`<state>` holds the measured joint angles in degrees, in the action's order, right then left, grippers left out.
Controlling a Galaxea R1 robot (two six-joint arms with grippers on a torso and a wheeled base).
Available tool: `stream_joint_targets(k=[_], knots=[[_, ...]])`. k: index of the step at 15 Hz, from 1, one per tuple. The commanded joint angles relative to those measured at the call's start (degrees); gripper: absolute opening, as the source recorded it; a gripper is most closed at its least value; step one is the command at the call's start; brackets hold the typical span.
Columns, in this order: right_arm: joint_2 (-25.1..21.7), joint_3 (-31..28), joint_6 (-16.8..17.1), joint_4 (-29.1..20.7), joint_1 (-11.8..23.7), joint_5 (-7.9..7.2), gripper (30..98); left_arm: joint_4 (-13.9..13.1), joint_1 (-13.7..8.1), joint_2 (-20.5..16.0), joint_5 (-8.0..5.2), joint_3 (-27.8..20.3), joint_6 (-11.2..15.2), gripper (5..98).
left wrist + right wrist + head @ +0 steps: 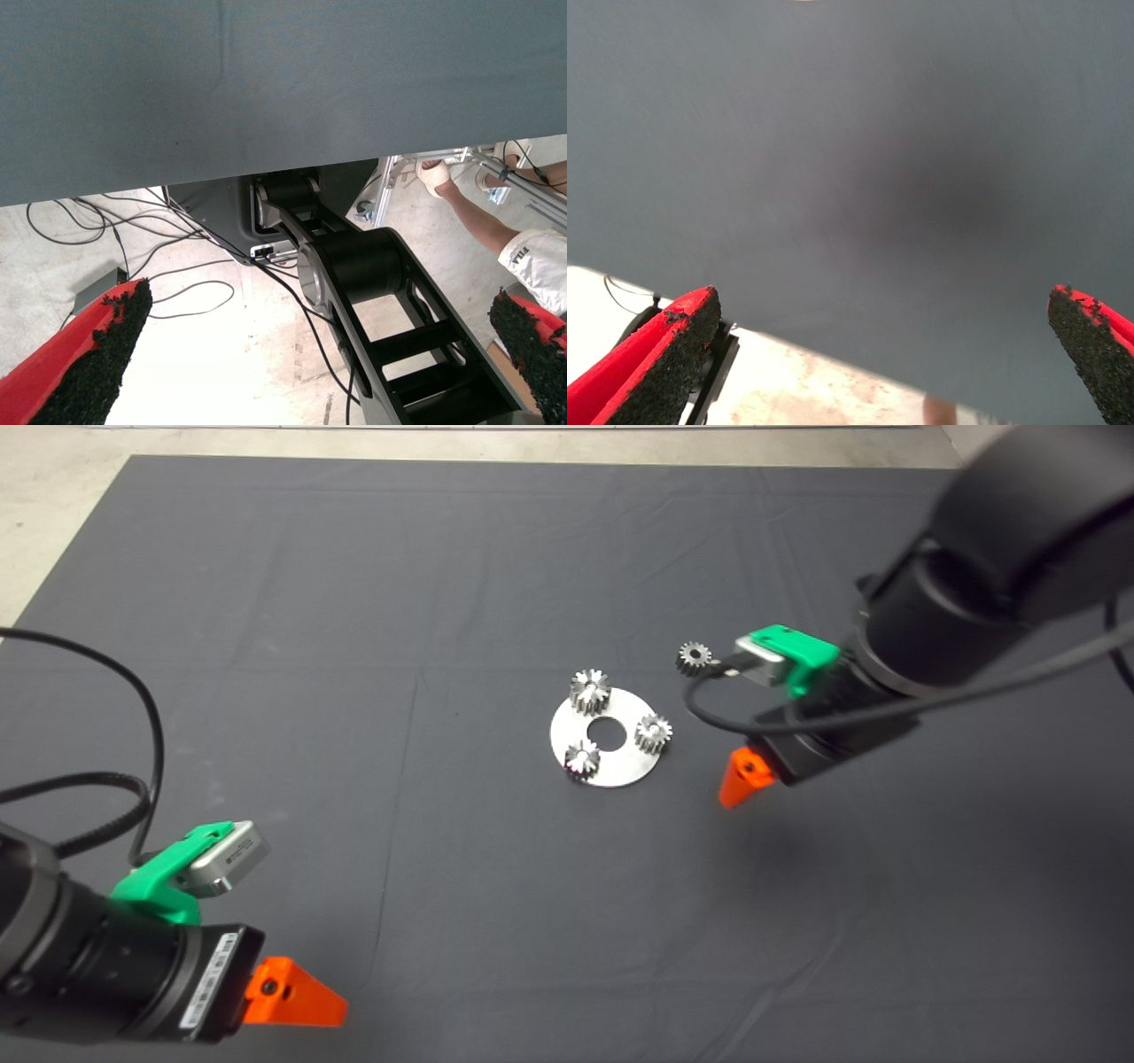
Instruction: Remove an incorrectly installed larger gear and replace it with the correct smaller gear
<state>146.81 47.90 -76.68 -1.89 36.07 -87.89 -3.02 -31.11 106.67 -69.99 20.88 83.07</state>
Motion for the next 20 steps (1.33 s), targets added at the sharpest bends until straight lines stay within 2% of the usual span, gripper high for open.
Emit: stream_joint_targets(k=[1,5,8,11,16,20], knots=[[11.68,14.00,12.23,-1.10,-1.26,-6.59,97.7,-0.14,-0.01,-0.18,-0.06,-0.76,-0.10,98.4],[18.37,24.41,18.22,-0.84,-3.29,-6.59,97.7,0.03,-0.09,0.17,-0.15,-0.60,-0.53,98.4],[22.70,31.90,22.63,3.30,-3.81,-6.59,97.7,0.21,-0.09,0.26,-0.15,-0.52,-0.54,98.4],[23.75,35.32,27.28,5.40,-4.34,-6.59,97.7,0.21,-0.09,0.26,-0.15,-0.60,-0.54,98.4],[23.75,36.46,28.95,9.00,-6.30,-6.59,97.7,0.21,-0.09,0.17,-0.15,-0.60,-0.54,98.4],[23.83,37.17,29.04,14.55,-9.09,-6.59,97.7,0.21,-0.09,0.17,-0.15,-0.60,-0.54,98.4]])
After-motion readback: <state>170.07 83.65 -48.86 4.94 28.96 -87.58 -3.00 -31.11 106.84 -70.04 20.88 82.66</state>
